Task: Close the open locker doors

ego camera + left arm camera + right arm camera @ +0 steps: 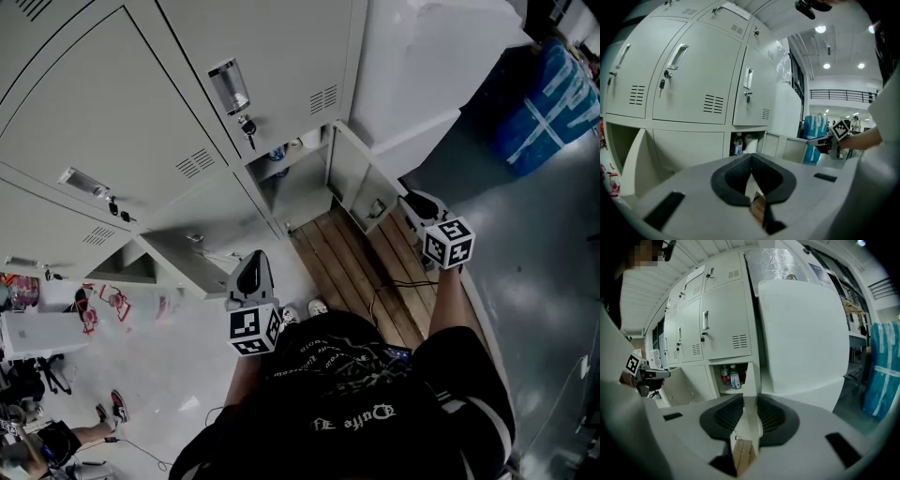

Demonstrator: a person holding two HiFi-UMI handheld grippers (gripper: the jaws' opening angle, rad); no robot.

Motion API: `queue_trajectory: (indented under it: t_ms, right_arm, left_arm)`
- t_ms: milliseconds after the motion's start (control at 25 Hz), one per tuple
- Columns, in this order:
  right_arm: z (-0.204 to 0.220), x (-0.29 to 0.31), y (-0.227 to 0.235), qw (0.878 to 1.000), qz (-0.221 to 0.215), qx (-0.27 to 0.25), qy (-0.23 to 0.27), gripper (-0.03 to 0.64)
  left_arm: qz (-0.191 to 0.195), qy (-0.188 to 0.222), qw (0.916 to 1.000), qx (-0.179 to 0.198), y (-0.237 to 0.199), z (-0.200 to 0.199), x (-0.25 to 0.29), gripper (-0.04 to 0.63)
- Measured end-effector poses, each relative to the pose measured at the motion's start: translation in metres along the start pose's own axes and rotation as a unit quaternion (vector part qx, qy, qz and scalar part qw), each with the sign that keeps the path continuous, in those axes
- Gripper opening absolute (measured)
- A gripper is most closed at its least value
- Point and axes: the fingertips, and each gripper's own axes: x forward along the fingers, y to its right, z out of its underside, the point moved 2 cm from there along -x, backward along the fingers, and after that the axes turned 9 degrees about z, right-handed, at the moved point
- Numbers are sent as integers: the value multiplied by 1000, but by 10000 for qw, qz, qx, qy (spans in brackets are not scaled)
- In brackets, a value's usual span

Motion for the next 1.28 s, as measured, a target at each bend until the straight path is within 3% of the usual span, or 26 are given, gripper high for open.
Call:
queue_trajectory:
  t_ms: [640,880,1280]
  right_arm:
    - [-1,7,-102,9903,-990,-974,-102,77]
    - [-7,22,-145,9852,-1103,-1305,105,67]
    - [-20,59,-200,9806,-898,-1627,626,64]
  left_arm:
    - [-215,49,9997,-52,-14,5,-20,8]
    - [-369,80,9992,-106,-21,7,-31,8]
    - [-646,106,9978,-138,-34,10,-51,8]
